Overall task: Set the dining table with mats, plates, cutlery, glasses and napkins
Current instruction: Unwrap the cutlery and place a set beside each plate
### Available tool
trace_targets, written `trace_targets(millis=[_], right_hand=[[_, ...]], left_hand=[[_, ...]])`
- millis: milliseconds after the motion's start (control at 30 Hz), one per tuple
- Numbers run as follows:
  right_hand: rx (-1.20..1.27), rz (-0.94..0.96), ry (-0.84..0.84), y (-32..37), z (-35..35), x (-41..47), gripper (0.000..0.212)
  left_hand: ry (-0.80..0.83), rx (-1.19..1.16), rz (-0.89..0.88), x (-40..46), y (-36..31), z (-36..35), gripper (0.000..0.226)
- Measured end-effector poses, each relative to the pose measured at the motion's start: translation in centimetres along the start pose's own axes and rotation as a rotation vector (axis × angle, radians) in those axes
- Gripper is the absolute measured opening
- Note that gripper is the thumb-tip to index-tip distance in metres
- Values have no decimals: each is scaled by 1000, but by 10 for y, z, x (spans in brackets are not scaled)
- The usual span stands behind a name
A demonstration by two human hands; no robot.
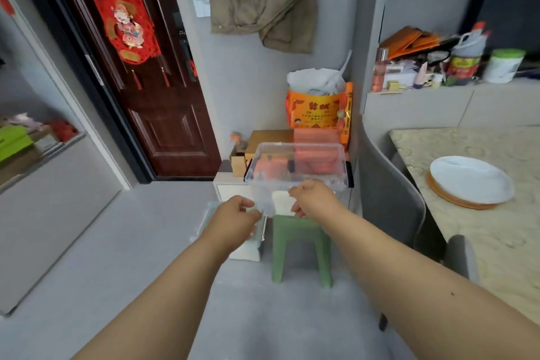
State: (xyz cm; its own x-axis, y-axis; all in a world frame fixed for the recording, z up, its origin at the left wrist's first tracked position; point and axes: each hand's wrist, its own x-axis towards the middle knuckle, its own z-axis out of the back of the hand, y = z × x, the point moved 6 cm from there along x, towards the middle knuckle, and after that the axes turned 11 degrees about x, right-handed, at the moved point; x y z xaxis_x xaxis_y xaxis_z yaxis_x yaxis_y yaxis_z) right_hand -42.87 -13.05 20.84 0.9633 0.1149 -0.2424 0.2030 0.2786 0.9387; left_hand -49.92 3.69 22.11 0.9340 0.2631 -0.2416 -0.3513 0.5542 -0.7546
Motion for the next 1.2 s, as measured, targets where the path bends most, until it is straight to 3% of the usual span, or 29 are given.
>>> trace_targets(millis=[233, 467, 567, 867, 1033, 1100, 1200], right_hand=[[16, -123, -188, 7, 23, 119, 20], [74, -201, -363, -15, 62, 225, 10], [77, -275, -401, -34, 78, 277, 22], [105, -582, -401, -137, 102, 433, 23], [37, -753, -356, -199, 98, 476, 27], [36, -800, -320, -218, 91, 487, 19], [-4, -852, -255, -239, 79, 503, 34]], left_hand=[[168, 8, -115, 156, -31, 11, 27], [328, 1, -100, 273, -56, -22, 20], [371, -9, -58, 323, -60, -43, 25], [454, -38, 73, 469, -67, -129, 44], [489, -94, 215, 517, -47, -173, 27], [502, -133, 269, 532, -37, -189, 22], [501, -171, 341, 554, -21, -211, 15]])
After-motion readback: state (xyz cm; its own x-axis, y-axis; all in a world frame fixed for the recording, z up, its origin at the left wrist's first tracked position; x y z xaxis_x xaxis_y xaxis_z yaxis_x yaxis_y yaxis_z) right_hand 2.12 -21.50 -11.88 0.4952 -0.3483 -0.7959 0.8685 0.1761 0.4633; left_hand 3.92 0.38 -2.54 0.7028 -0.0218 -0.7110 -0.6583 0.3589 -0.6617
